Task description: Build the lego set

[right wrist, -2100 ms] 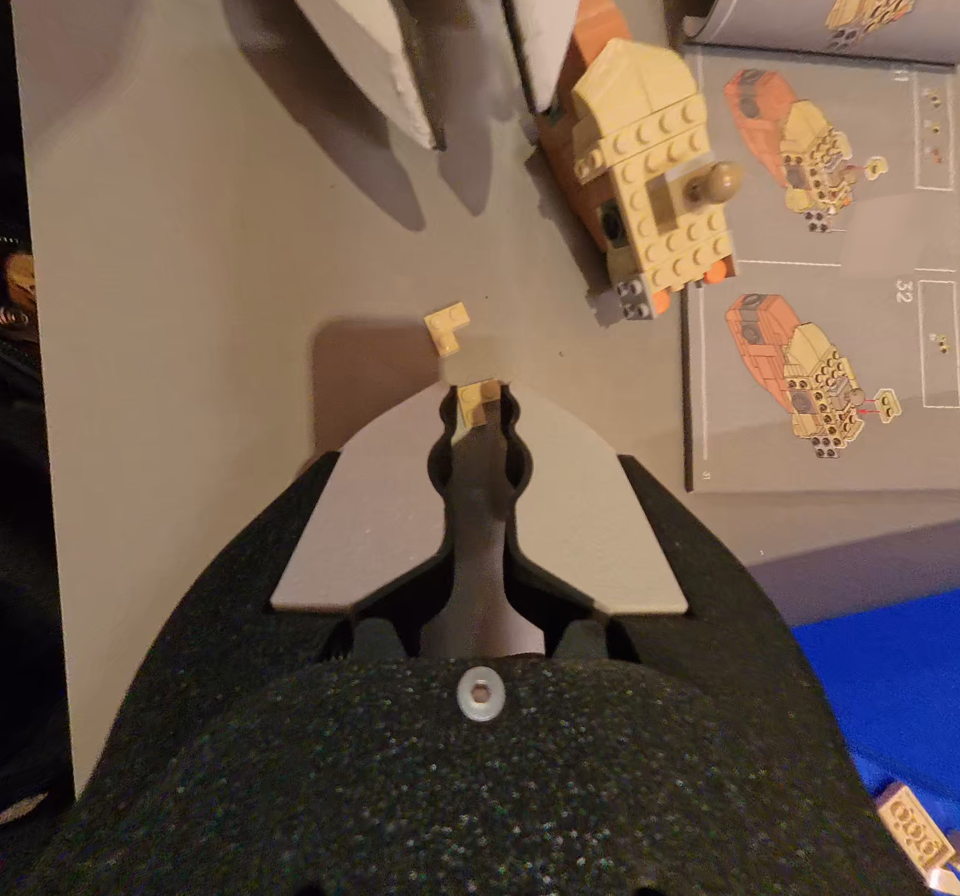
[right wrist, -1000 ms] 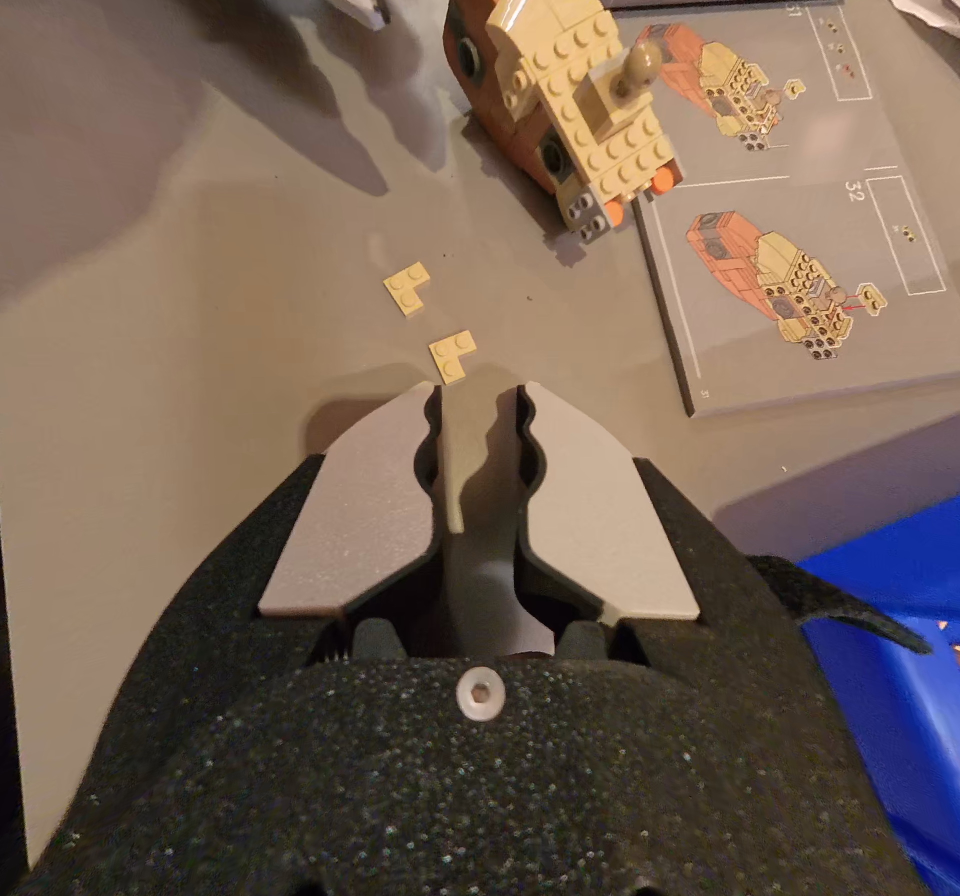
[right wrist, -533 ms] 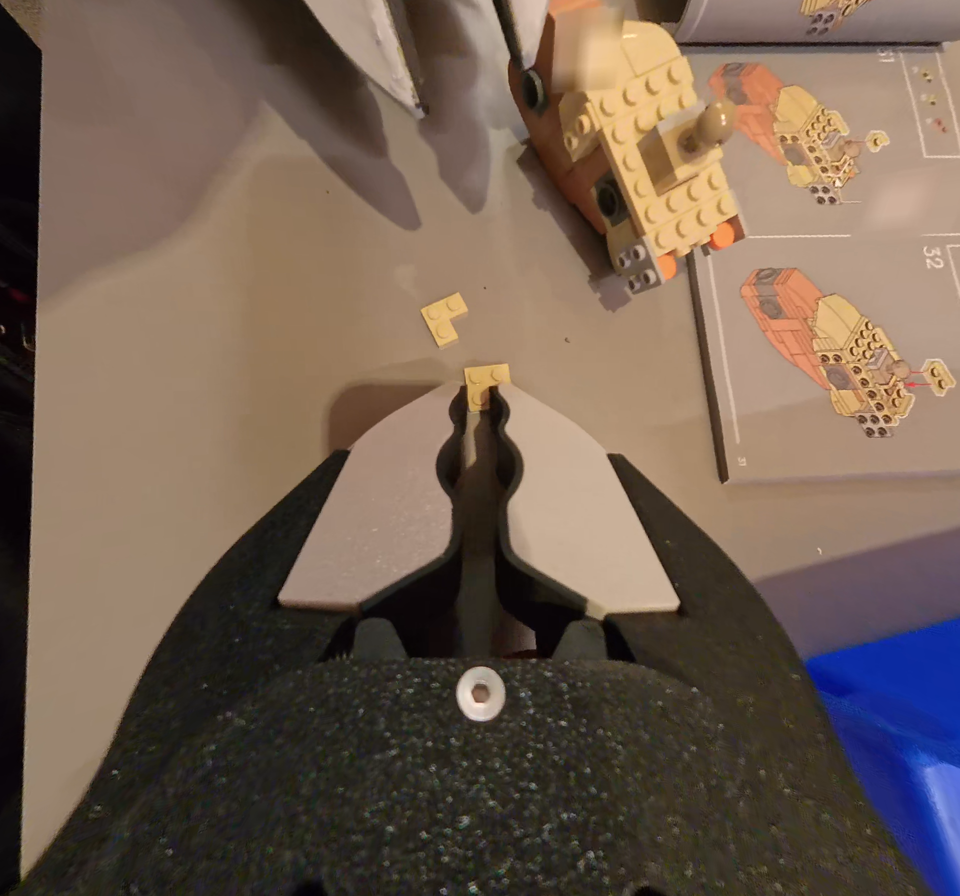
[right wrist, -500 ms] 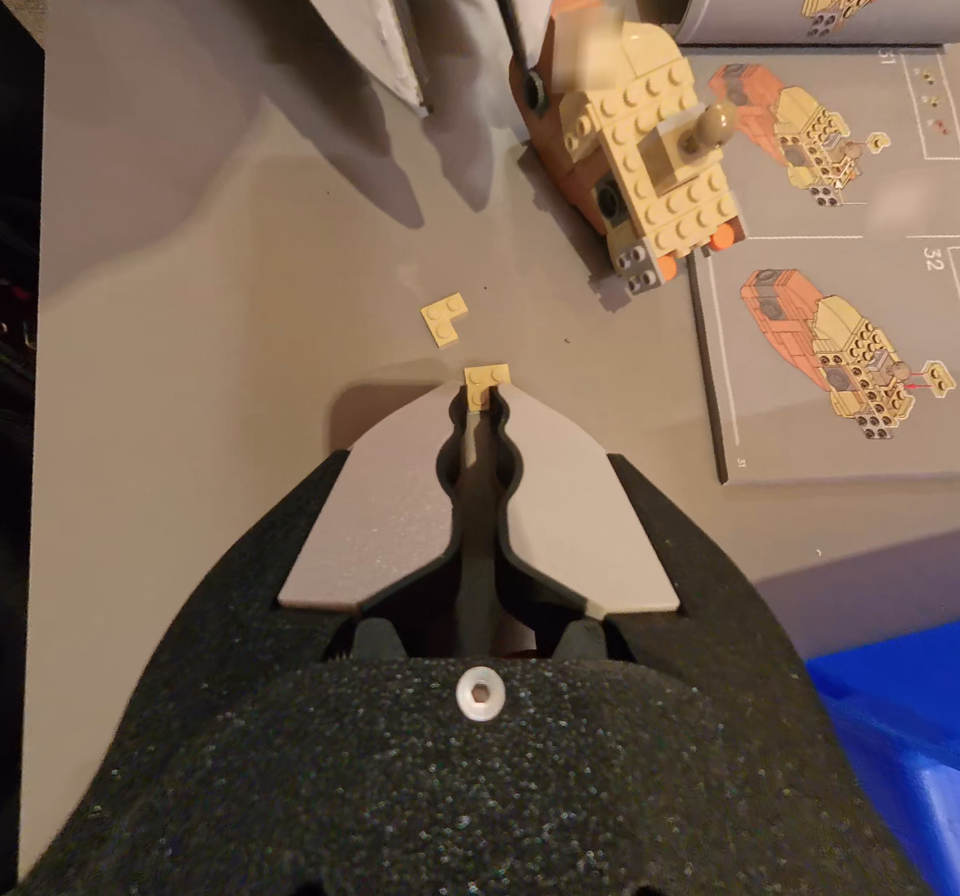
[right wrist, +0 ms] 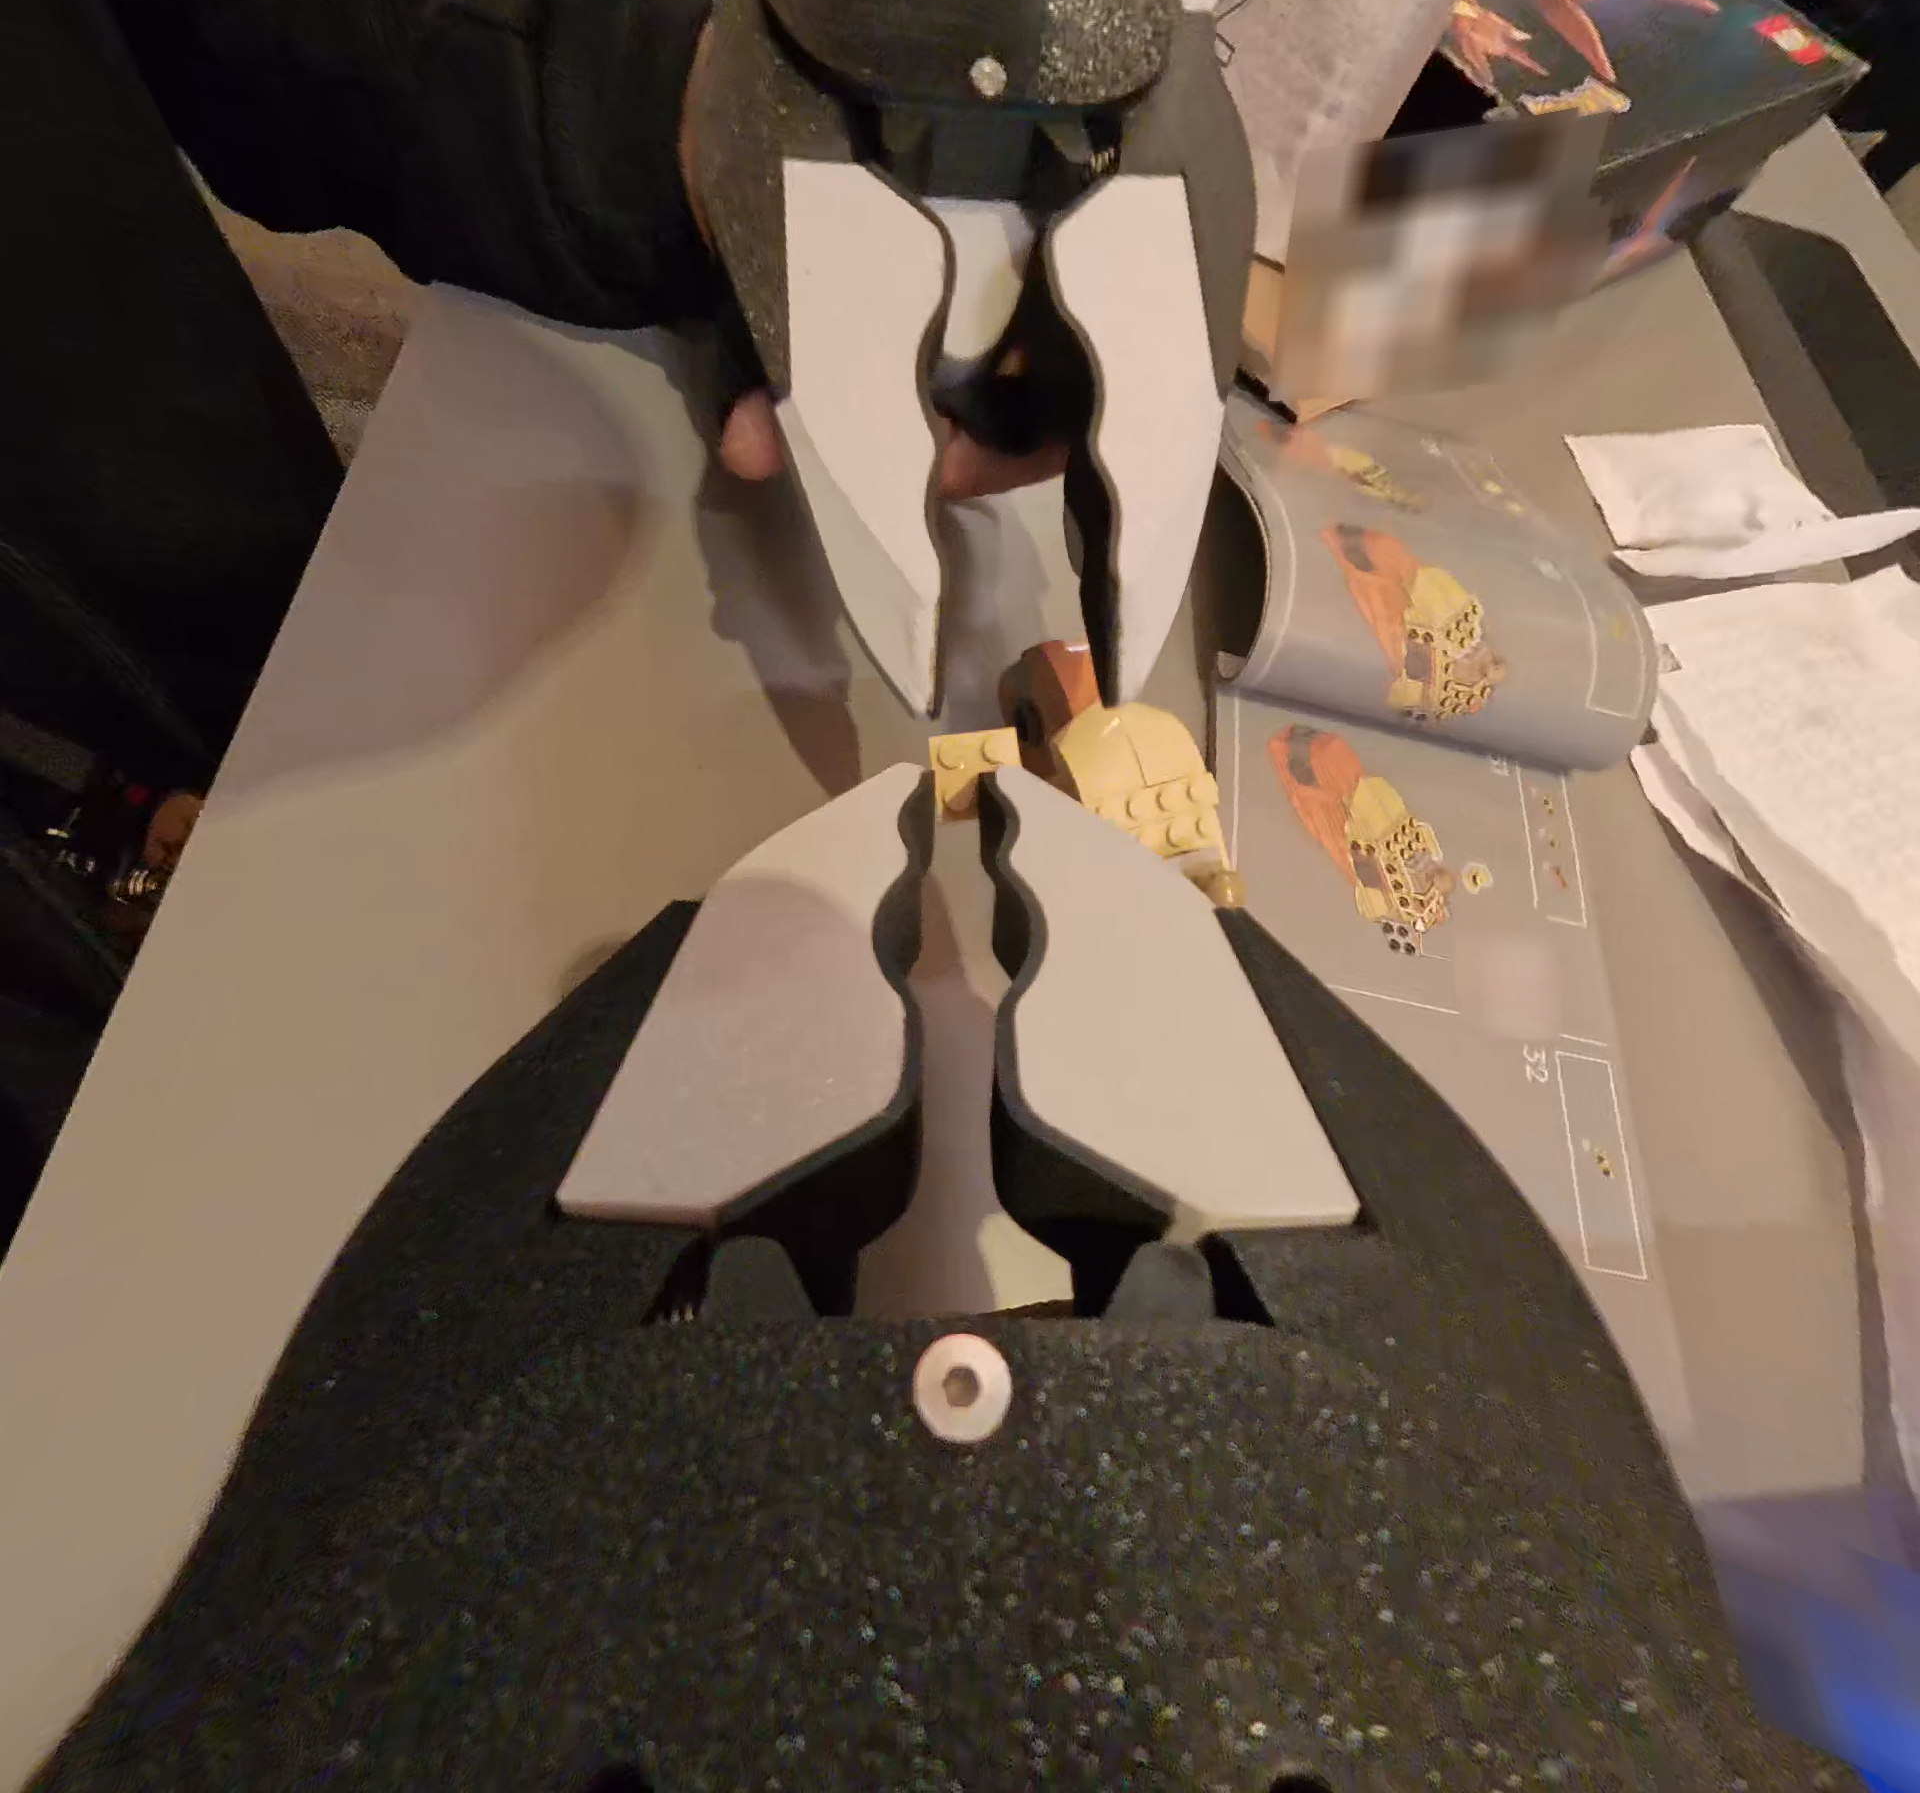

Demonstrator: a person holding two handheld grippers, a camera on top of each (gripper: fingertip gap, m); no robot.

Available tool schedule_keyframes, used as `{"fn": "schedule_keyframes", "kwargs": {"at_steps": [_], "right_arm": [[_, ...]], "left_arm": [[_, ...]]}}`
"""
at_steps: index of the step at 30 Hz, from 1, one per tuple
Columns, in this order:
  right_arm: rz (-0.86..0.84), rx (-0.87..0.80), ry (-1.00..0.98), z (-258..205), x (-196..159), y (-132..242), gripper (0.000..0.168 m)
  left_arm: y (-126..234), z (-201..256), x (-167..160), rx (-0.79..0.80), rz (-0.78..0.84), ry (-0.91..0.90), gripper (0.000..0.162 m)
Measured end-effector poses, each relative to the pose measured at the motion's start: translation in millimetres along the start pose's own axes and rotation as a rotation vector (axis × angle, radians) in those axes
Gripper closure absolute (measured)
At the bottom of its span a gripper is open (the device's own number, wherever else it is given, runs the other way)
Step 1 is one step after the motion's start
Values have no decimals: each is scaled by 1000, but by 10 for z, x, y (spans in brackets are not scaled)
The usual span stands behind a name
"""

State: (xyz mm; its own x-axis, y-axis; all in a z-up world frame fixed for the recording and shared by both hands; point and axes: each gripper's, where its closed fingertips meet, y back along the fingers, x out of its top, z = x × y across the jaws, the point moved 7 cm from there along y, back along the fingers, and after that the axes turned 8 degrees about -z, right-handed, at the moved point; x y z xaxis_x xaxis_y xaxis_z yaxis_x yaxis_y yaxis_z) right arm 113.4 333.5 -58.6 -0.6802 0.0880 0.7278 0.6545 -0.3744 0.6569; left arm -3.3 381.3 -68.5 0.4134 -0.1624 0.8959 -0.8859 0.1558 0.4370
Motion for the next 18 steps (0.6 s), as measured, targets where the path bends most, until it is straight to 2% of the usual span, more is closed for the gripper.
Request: {"fn": "schedule_keyframes", "kwargs": {"at_steps": [7, 18], "right_arm": [[13, 12, 1, -11, 10, -8, 161], [45, 30, 4, -28, 35, -10, 161]], "left_arm": [[-27, 68, -20, -44, -27, -43, 137], [-20, 98, 0, -26, -26, -122, 146]]}}
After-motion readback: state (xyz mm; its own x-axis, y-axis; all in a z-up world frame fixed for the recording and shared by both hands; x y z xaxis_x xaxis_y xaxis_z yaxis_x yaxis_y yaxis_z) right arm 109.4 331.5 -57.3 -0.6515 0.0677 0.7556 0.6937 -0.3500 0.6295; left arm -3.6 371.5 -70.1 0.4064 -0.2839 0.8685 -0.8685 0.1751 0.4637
